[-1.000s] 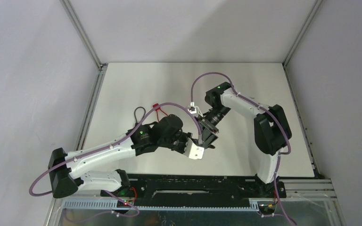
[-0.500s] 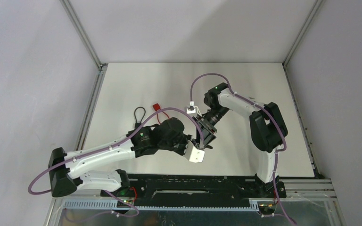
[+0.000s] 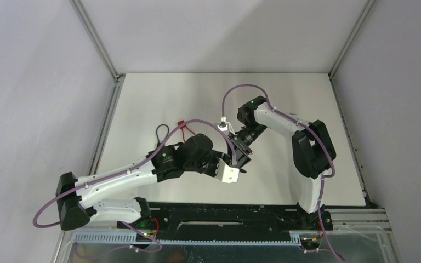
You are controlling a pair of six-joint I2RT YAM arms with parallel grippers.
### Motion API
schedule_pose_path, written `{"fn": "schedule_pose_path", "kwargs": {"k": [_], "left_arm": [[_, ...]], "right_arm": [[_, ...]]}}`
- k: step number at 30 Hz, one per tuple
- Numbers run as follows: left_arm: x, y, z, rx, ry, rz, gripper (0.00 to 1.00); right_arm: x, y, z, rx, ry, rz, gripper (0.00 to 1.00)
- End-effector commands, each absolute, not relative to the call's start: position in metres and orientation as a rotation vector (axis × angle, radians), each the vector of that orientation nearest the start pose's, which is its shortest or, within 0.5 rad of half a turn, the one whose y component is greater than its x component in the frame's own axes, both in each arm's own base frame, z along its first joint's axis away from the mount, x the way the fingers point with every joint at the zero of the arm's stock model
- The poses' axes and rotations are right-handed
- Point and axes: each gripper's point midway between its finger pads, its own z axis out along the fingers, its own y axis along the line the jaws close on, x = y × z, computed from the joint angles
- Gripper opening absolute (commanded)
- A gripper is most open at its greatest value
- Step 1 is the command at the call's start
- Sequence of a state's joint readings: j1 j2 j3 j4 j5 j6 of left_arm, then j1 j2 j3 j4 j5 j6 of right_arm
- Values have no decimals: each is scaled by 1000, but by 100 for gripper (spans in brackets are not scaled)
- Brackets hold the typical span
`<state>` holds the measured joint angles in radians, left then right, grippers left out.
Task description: Unlock with the key
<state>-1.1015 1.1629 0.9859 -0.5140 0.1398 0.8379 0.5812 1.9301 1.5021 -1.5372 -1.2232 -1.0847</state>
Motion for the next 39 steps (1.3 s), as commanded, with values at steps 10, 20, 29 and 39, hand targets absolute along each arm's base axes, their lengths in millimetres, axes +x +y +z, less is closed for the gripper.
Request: {"fn": "schedule_pose_path", "kwargs": {"k": [10, 20, 29, 39], "left_arm": [[165, -315, 228, 1836, 1167, -340, 70], [151, -334, 224, 1868, 1171, -482, 67], [147, -336, 213, 1898, 1181, -511, 61], [153, -341, 204, 1901, 1211, -499, 28]], "right_arm": [[139, 285, 208, -1547, 1881, 1947, 0], [139, 285, 211, -1545, 1868, 1948, 0], [140, 284, 213, -1537, 1861, 1944, 0], [141, 283, 217, -1533, 1850, 1937, 0]]}}
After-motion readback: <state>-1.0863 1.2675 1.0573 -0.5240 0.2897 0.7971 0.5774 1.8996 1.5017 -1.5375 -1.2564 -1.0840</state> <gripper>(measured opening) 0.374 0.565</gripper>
